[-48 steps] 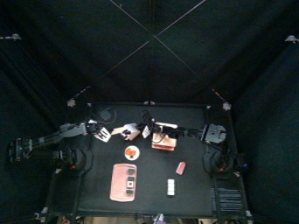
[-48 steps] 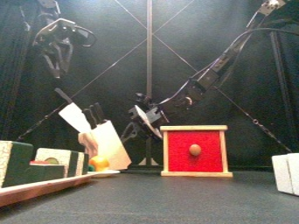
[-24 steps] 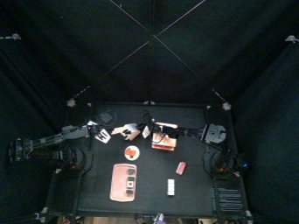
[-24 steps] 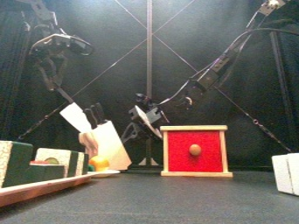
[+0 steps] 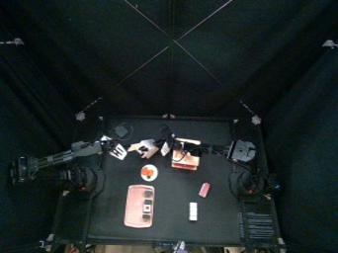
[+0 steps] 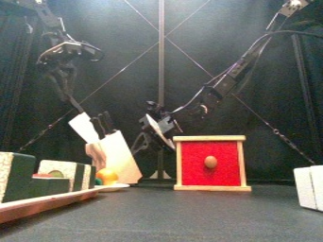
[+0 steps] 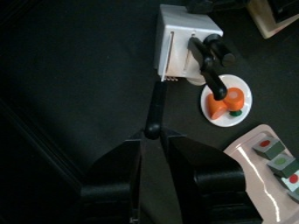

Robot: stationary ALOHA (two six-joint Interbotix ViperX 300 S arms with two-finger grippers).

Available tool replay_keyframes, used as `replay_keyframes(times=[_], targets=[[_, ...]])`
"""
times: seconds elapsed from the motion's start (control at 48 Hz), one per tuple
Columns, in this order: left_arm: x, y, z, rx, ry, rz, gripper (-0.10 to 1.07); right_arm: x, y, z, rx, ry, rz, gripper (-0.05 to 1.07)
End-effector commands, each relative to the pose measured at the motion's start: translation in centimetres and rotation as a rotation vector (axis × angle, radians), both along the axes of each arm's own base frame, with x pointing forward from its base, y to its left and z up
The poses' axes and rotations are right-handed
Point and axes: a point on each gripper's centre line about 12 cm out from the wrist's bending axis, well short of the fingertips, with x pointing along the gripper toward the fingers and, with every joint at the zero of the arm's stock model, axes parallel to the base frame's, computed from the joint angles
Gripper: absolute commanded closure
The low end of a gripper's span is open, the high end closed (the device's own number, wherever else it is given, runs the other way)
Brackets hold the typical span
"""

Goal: Put cleaver back in holder

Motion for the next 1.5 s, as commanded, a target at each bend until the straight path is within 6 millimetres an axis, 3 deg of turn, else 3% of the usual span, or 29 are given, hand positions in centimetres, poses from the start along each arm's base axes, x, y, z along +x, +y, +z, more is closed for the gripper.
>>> replay_keyframes(times=[0.0, 0.812, 0.979, 1.25, 1.479], targets=[[0.4, 0.4, 0.4, 0.019, -0.032, -0.001, 0.39, 0.2, -0.3, 1.7, -0.018, -0.037, -0.001, 0.67], [3.9, 0.9, -1.4, 0.006, -0.196, -0.043, 0.44, 0.5, -0.2, 2.0, -0.020, -0.046, 0.001, 0.67], [3.7, 0.8, -2.1, 0.007, -0.210, -0.047, 0.44, 0.6, -0.2, 2.1, -0.020, -0.049, 0.002, 0.67], [2.7, 0.8, -1.1, 0.037, -0.254, -0.040, 0.43, 0.6, -0.3, 2.2, -0.022, -0.052, 0.000, 0.67], [3.3, 0.6, -1.8, 0.019, -0.295, -0.050, 0.36, 0.9, -0.2, 2.3, -0.024, -0.056, 0.003, 0.67]])
